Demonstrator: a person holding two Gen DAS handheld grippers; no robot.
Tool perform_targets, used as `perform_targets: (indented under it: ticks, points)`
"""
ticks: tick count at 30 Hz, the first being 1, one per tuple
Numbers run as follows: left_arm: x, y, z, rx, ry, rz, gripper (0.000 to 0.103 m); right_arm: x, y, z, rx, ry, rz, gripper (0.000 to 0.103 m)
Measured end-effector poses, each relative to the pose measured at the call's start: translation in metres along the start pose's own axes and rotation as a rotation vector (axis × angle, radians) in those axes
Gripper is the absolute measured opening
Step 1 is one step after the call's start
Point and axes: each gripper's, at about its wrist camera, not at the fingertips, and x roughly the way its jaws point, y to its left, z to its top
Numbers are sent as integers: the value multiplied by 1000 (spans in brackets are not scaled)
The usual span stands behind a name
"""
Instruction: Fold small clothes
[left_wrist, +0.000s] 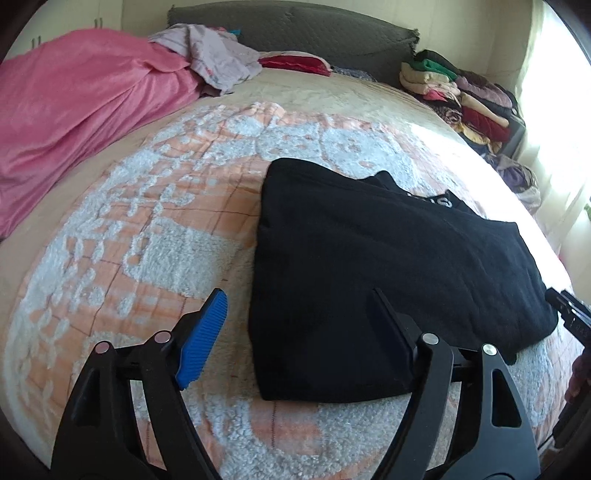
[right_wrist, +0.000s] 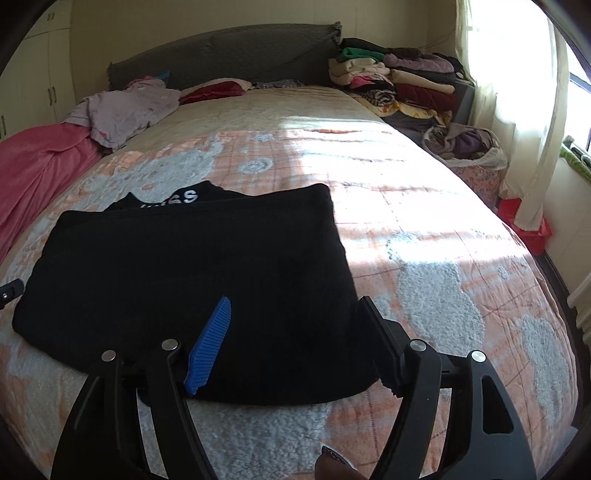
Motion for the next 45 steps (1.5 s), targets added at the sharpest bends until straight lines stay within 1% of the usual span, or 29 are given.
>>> perform_targets:
  ticks: [3, 6, 7, 10, 11, 12, 13, 15, 16, 17, 18, 19, 20, 21, 22, 24, 27, 29, 30, 31, 32, 33, 34, 36, 38, 40, 41, 44, 45]
  points:
    - [4, 22, -1, -89, 33, 6, 70, 12, -18, -3, 70, 45, 0, 69]
    - [11, 38, -5, -158, 76, 6, 72, 23, -32, -9, 140, 84, 33, 69]
    - [13, 41, -7, -173, 90, -3, 72, 26, -34, -12, 159, 92, 47, 69]
    - [20, 43, -9, -200, 123, -64, 70, 29, -40, -15, 211, 99, 91, 69]
    - [21, 41, -10, -195, 125, -81, 65, 29, -40, -15, 216, 97, 97, 69]
    - [21, 39, -11, -195, 129, -104, 57, 28, -40, -15, 217, 94, 102, 69]
    - [22, 38, -11, -203, 137, -130, 53, 28, -40, -14, 220, 94, 107, 69]
    - [25, 38, -12, -219, 152, -169, 40, 27, -43, -15, 234, 94, 122, 69]
    - [25, 37, -12, -218, 155, -184, 36, 27, -44, -15, 239, 94, 128, 66]
    - [26, 35, -11, -212, 157, -196, 26, 27, -46, -15, 243, 94, 134, 64]
    - [25, 33, -12, -204, 158, -206, 19, 27, -47, -15, 246, 96, 148, 57]
    - [25, 31, -12, -196, 159, -218, 16, 25, -49, -15, 248, 96, 166, 47]
    - [25, 30, -12, -190, 163, -232, 12, 24, -49, -14, 246, 93, 188, 42]
    - [23, 30, -11, -186, 164, -237, 11, 22, -50, -13, 238, 87, 204, 30]
    - [21, 31, -11, -188, 160, -244, 11, 19, -50, -12, 230, 76, 219, 22]
    - [14, 34, -13, -189, 146, -260, 10, 13, -55, -10, 237, 61, 233, 14]
    - [6, 34, -18, -167, 142, -255, 10, 8, -61, -10, 244, 50, 214, 13]
    - [9, 33, -19, -155, 154, -233, 10, 13, -59, -14, 225, 72, 173, 14]
    - [12, 33, -20, -158, 165, -219, 12, 16, -57, -17, 214, 88, 140, 18]
    - [15, 34, -20, -162, 173, -199, 15, 19, -55, -20, 206, 91, 114, 20]
    - [17, 36, -20, -167, 178, -182, 22, 21, -53, -22, 202, 86, 104, 21]
    - [19, 37, -20, -174, 183, -176, 27, 21, -52, -23, 200, 81, 86, 23]
    - [20, 40, -20, -181, 185, -175, 28, 22, -51, -24, 198, 79, 69, 28]
    - [19, 42, -21, -185, 183, -164, 34, 22, -52, -25, 207, 76, 45, 33]
    - [17, 42, -21, -182, 177, -157, 36, 21, -52, -25, 211, 76, 37, 36]
    - [13, 42, -20, -177, 159, -145, 37, 16, -50, -23, 207, 69, 12, 42]
    - [10, 42, -19, -176, 144, -142, 37, 12, -49, -22, 203, 60, 7, 43]
    - [-5, 43, -15, -168, 67, -116, 38, -2, -43, -17, 184, 23, 7, 44]
    - [-10, 43, -13, -165, 40, -110, 42, -7, -39, -16, 173, 9, 11, 48]
